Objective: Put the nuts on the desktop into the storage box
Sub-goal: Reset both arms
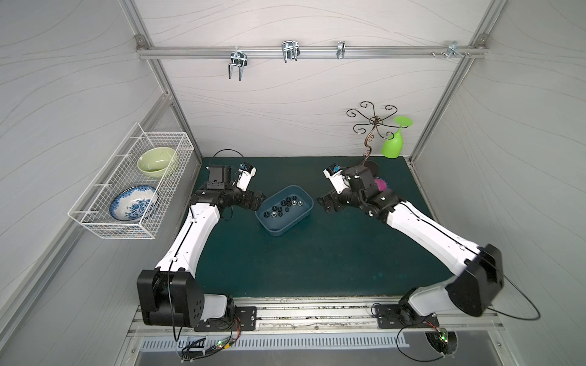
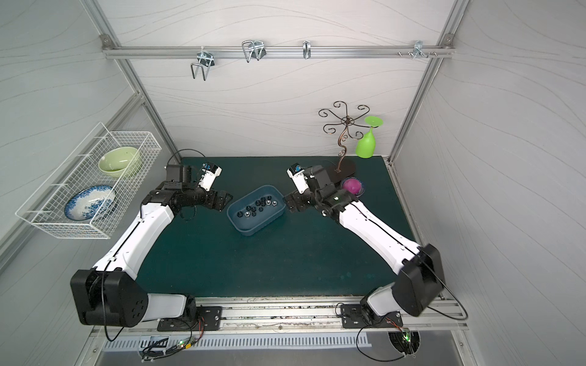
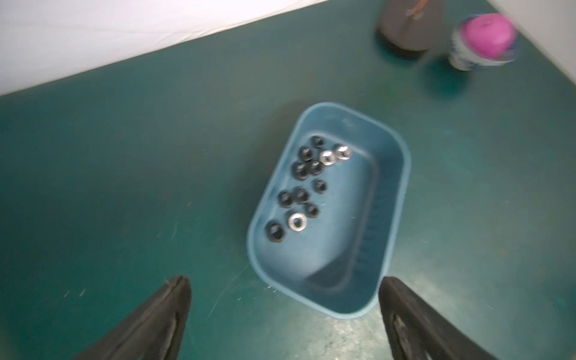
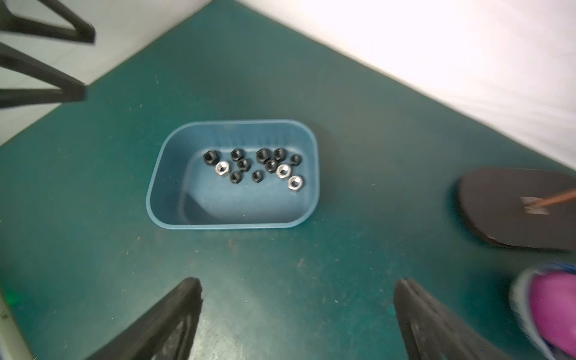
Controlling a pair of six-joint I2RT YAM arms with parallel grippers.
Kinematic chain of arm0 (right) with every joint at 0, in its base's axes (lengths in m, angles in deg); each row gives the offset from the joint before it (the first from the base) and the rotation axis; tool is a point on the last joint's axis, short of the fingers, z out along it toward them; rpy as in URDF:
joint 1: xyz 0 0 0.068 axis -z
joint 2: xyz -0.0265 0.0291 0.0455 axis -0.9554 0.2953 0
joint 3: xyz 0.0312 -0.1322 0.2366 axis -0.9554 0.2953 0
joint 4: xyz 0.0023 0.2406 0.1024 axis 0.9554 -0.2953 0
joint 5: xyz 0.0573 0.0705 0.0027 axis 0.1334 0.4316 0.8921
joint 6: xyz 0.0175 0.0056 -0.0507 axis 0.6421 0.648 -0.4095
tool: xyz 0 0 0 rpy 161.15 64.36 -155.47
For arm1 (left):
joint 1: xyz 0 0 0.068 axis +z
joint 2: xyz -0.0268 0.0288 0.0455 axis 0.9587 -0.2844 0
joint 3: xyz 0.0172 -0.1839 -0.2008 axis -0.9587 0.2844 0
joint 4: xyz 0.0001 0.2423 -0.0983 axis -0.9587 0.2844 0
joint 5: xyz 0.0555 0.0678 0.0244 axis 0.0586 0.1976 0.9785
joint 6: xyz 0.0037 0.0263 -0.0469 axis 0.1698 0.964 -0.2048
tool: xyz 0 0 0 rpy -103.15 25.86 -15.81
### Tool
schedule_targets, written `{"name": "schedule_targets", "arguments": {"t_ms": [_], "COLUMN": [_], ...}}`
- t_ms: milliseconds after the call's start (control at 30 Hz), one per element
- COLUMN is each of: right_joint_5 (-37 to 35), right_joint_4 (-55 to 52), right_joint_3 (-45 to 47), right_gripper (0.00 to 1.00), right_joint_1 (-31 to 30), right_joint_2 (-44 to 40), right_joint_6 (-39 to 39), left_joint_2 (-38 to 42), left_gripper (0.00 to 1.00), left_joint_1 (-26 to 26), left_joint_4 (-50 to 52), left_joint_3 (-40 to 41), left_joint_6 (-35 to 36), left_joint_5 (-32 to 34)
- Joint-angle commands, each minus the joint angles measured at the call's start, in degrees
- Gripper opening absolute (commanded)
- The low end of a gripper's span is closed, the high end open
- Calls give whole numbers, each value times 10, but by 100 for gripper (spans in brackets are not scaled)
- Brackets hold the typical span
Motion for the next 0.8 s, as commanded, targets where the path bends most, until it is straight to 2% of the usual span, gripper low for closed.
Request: {"name": "schedule_targets", "arguments": {"t_ms": [0, 167, 267, 467, 600, 700, 767], "right_joint_5": [-50, -51, -53, -115, -132, -104, -98], "right_joint_4": [93, 148, 184, 264, 356, 400, 437], "right_joint_3": [72, 198, 271, 414, 515, 554, 570], "right_gripper": [99, 99, 99, 99, 99, 99, 99], "right_joint_1": [19, 81, 114, 192, 269, 319, 332], "right_joint_2": [-84, -206, -271, -362, -379, -349, -316], "right_joint_6": [15, 17, -5, -12, 59, 100, 90], "left_joint_2": [8, 12, 22, 42, 44, 43, 41], "left_gripper": [99, 99, 99, 99, 99, 99, 99], "left_joint_1": [6, 9, 16, 58, 74, 74, 74], "left_joint_4": [-87, -196, -266, -436, -592, -643, -675], "left_joint_3": [36, 120, 171, 286, 371, 407, 428], "left_joint_6": [-71, -95, -100, -151, -150, -156, -162], "left_joint_5": [104, 152, 142, 124, 107, 89, 82]}}
